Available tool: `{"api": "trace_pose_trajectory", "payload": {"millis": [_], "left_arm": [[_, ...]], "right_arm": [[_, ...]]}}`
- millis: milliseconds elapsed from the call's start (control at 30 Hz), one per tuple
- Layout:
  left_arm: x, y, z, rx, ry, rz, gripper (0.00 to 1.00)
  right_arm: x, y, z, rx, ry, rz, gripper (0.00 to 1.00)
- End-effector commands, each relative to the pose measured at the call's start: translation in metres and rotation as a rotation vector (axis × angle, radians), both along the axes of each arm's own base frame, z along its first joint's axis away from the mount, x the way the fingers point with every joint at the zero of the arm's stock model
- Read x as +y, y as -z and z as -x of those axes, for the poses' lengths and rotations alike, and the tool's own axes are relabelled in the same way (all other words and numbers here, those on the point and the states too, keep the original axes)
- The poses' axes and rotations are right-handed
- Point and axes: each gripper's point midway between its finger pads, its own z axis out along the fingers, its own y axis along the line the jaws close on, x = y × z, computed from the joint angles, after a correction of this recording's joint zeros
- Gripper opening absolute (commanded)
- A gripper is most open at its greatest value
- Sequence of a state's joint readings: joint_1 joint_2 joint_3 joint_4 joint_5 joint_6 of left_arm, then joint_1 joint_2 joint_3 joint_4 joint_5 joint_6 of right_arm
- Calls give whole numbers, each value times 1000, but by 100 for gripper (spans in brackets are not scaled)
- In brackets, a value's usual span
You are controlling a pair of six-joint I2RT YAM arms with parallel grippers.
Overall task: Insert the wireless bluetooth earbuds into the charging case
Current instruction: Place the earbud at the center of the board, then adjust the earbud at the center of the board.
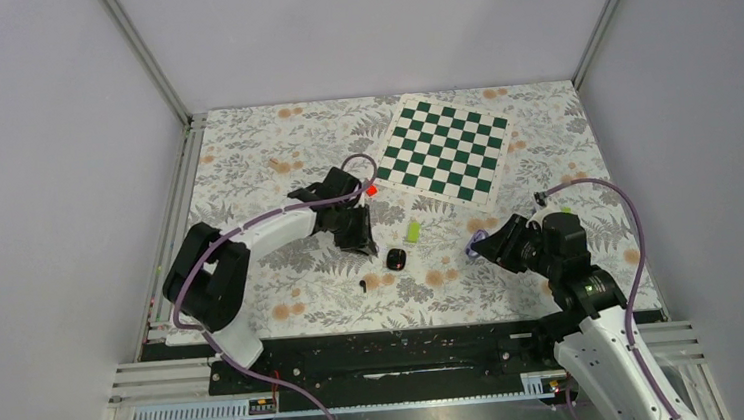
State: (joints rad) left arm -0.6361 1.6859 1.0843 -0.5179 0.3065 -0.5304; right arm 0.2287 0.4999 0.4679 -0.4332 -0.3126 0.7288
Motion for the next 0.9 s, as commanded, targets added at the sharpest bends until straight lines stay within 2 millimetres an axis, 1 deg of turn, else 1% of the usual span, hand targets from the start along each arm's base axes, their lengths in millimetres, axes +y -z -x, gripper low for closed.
{"api": "trace_pose_trajectory", "payload": {"millis": [0, 33, 100, 133, 167, 200, 233, 300, 400, 467, 567, 667, 867], "left_arm": [[0, 1, -27, -51, -85, 74, 23], [2, 2, -29, -47, -99, 75, 32], [8, 1, -32, -56, -115, 49, 63], [11, 1, -33, -62, -117, 27, 76], [15, 0, -34, -67, -120, 2, 87], [18, -4, -36, -81, -122, -19, 92], [23, -7, -37, -95, -127, -49, 94], [36, -15, -40, -151, -149, -125, 92], [45, -31, -40, -263, -139, -252, 80], [37, -38, -32, -321, -87, -327, 73], [39, -36, -28, -376, -58, -482, 64], [41, -25, -29, -365, -65, -564, 58], [43, -13, -37, -347, -138, -624, 57]], "right_arm": [[3, -17, -6, -68, -13, -18, 0], [3, -17, -6, -67, -11, -17, 0], [3, -15, -5, -62, -10, -21, 0], [4, -15, -6, -61, -10, -25, 0], [4, -14, -6, -59, -11, -28, 0], [4, -14, -7, -60, -10, -31, 0], [5, -14, -8, -61, -11, -34, 0], [5, -15, -9, -63, -11, -35, 0], [6, -15, -11, -61, -13, -38, 0], [8, -15, -11, -61, -15, -45, 0], [9, -15, -13, -62, -16, -56, 0], [9, -16, -13, -65, -15, -61, 0], [7, -17, -10, -68, -11, -51, 0]]}}
